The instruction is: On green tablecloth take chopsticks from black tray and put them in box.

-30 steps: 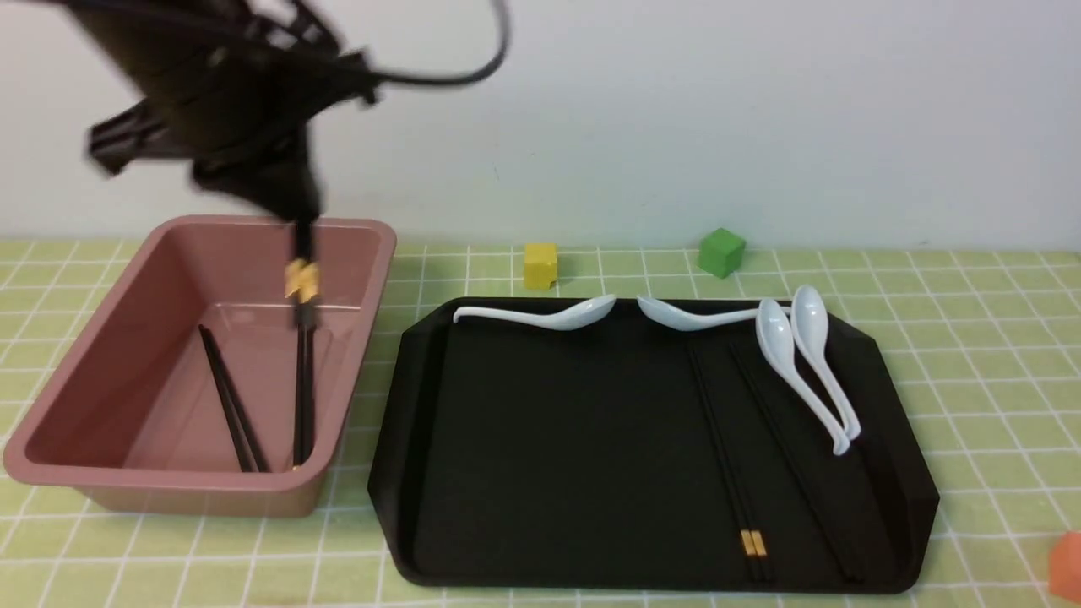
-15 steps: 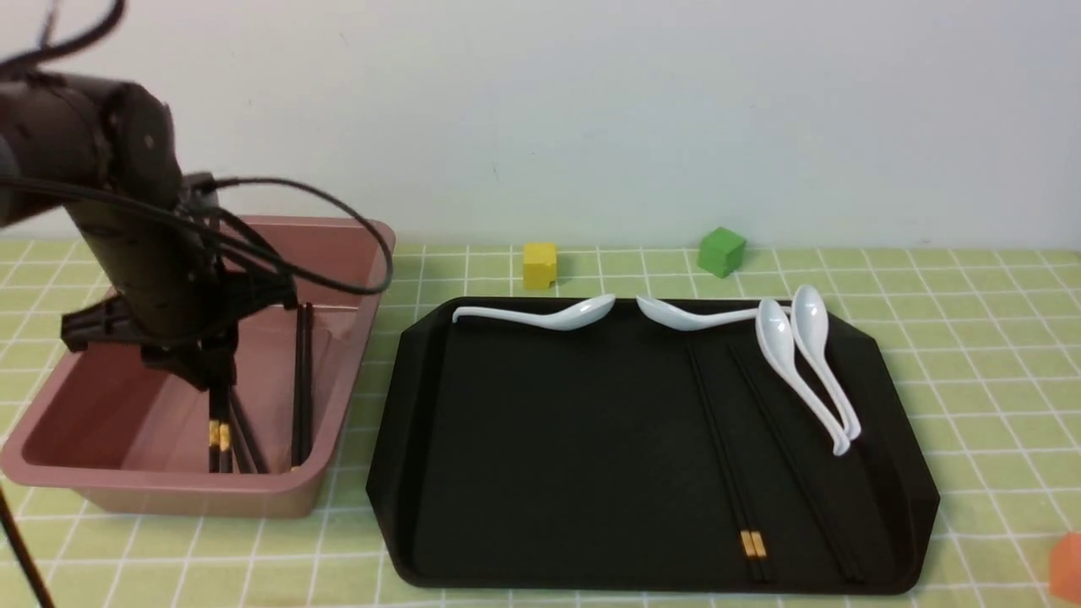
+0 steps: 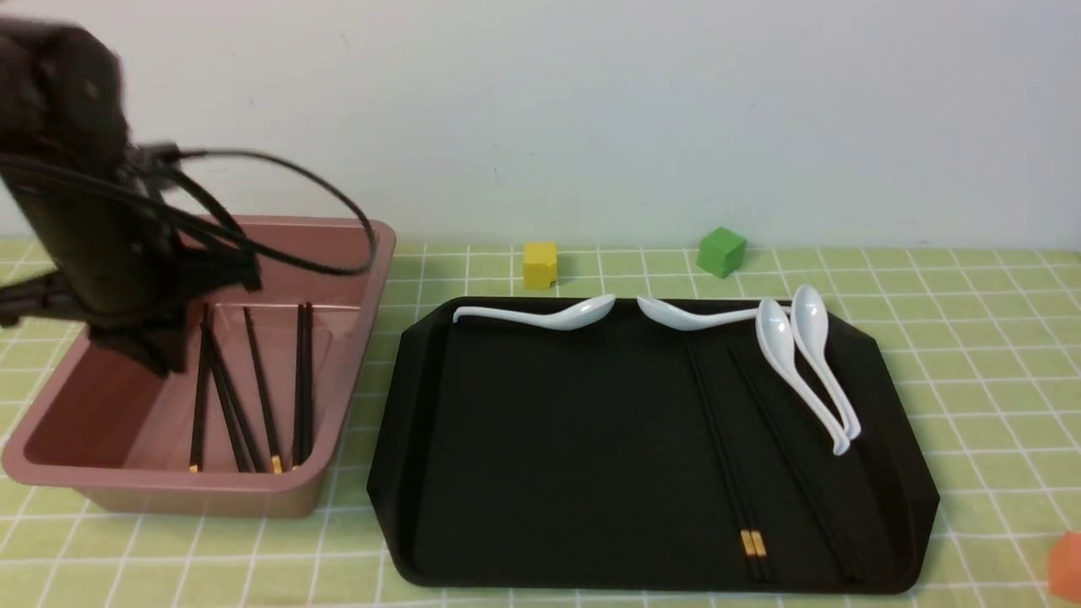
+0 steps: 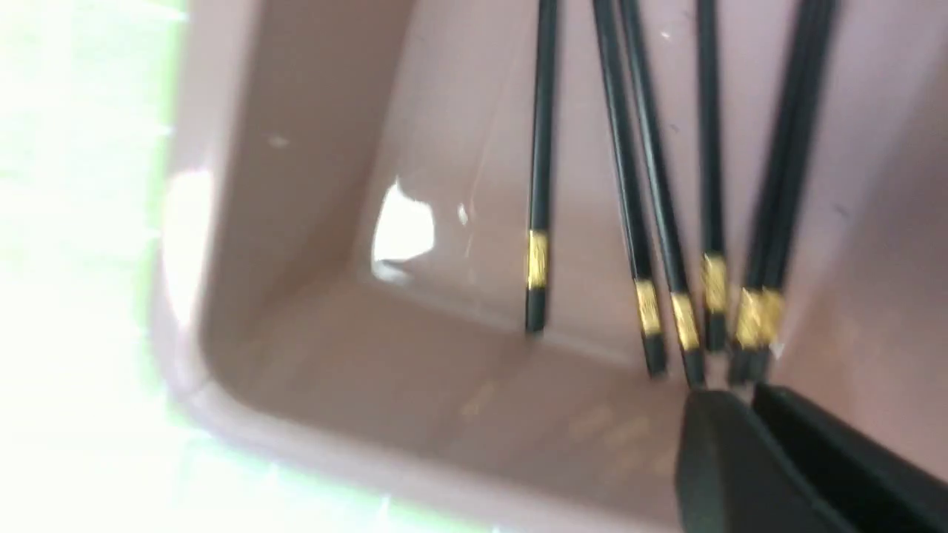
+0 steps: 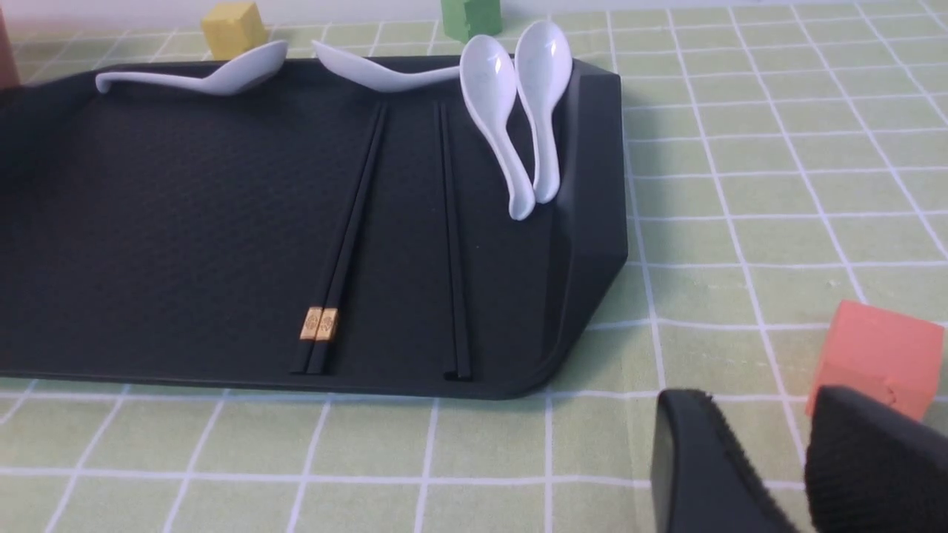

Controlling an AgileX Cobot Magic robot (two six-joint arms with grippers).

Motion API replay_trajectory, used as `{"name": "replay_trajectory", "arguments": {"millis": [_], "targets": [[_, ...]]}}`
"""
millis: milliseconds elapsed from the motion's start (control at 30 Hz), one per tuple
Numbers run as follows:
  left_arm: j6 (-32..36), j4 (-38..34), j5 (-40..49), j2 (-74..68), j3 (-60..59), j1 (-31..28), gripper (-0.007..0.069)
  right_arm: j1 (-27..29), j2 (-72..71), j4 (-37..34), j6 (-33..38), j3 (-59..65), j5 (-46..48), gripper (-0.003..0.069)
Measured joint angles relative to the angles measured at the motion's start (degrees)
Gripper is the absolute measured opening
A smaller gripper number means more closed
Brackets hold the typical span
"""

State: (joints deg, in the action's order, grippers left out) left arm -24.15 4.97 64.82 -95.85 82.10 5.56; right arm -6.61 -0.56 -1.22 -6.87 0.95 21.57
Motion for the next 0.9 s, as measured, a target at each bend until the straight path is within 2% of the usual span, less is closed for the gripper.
{"name": "replay_trajectory", "arguments": {"millis": [33,300,367,400,433,600,900], "targets": [[0.5,-0.35,0.35,5.66,-1.06,0.0,-0.0013,0.0,0.0,0.0,0.0,0.0,0.0,0.024],[2.97,-3.37,-0.97,32.49,-15.37,0.0,-0.0013,0.0,0.0,0.0,0.0,0.0,0.0,0.024],[4.21,-5.3,-3.65,44.9,-24.04,0.0,-0.0013,0.0,0.0,0.0,0.0,0.0,0.0,0.024],[4.36,-5.47,-3.95,45.91,-25.45,0.0,-0.0013,0.0,0.0,0.0,0.0,0.0,0.0,0.024],[4.77,-7.2,-7.45,55.14,-31.33,0.0,-0.0013,0.0,0.0,0.0,0.0,0.0,0.0,0.024],[4.58,-11.62,-16.83,76.9,-46.09,0.0,-0.0013,0.0,0.0,0.0,0.0,0.0,0.0,0.024],[0.84,-12.82,-22.82,92.88,-54.66,0.0,-0.0013,0.0,0.0,0.0,0.0,0.0,0.0,0.024]]}}
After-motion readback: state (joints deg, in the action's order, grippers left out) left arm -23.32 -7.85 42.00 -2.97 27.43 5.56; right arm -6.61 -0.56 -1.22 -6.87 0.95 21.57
